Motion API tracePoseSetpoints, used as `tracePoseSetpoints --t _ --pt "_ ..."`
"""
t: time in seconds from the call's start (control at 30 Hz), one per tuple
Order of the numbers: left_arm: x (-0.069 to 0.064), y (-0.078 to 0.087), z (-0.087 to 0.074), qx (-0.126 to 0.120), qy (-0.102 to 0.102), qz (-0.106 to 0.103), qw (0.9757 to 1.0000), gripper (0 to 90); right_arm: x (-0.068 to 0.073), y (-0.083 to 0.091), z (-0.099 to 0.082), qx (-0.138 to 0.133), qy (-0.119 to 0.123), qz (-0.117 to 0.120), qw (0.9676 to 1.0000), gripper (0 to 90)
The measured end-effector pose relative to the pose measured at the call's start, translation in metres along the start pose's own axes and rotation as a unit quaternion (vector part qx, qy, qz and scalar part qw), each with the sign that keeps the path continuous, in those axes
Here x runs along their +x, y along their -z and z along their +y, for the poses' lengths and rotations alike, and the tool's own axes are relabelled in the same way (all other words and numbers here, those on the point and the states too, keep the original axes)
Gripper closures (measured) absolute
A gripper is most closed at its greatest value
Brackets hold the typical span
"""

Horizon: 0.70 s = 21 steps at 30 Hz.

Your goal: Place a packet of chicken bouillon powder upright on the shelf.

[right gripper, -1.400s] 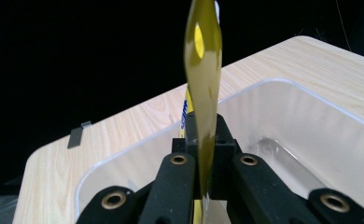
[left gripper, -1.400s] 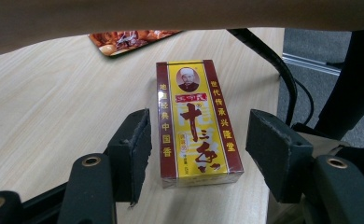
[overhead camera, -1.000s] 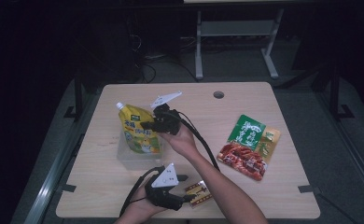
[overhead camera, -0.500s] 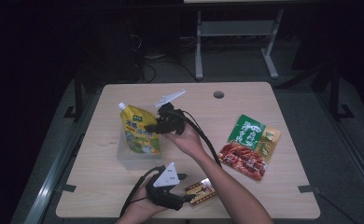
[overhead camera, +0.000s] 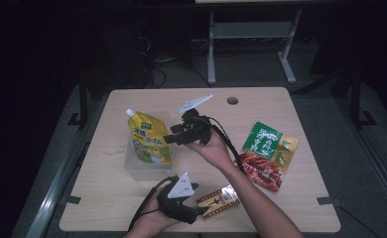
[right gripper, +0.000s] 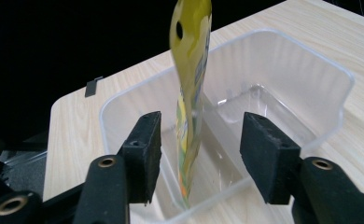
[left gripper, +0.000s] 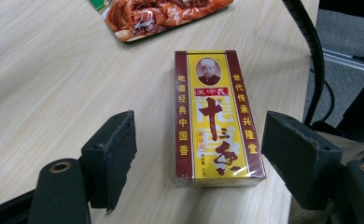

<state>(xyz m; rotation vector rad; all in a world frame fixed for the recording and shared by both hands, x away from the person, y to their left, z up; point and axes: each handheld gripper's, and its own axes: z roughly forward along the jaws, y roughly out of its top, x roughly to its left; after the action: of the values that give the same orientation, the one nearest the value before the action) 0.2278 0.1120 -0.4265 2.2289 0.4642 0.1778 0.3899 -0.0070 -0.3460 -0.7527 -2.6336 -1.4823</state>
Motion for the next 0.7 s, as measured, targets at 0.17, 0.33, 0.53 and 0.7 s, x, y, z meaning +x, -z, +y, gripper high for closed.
tracePoseSetpoints --t 0.17,0.33,0.53,0.7 --pt "-0.002 -0.002 0.001 0.013 -0.009 0.001 0.9999 24.0 0.004 0.017 -0.010 0.004 0.006 -0.008 0.9999 45.2" --pt "-0.005 -0.008 0.002 0.027 -0.018 0.005 0.9995 21.8 0.003 0.035 -0.021 0.003 0.002 -0.019 0.9998 43.8" --pt "-0.008 -0.015 0.002 0.044 -0.022 0.011 0.9987 19.6 -0.001 0.052 -0.036 0.010 -0.010 -0.033 0.9994 42.1" --pt "-0.011 -0.021 0.001 0.059 -0.027 0.015 0.9978 18.1 -0.004 0.065 -0.050 0.013 -0.013 -0.044 0.9989 40.1"
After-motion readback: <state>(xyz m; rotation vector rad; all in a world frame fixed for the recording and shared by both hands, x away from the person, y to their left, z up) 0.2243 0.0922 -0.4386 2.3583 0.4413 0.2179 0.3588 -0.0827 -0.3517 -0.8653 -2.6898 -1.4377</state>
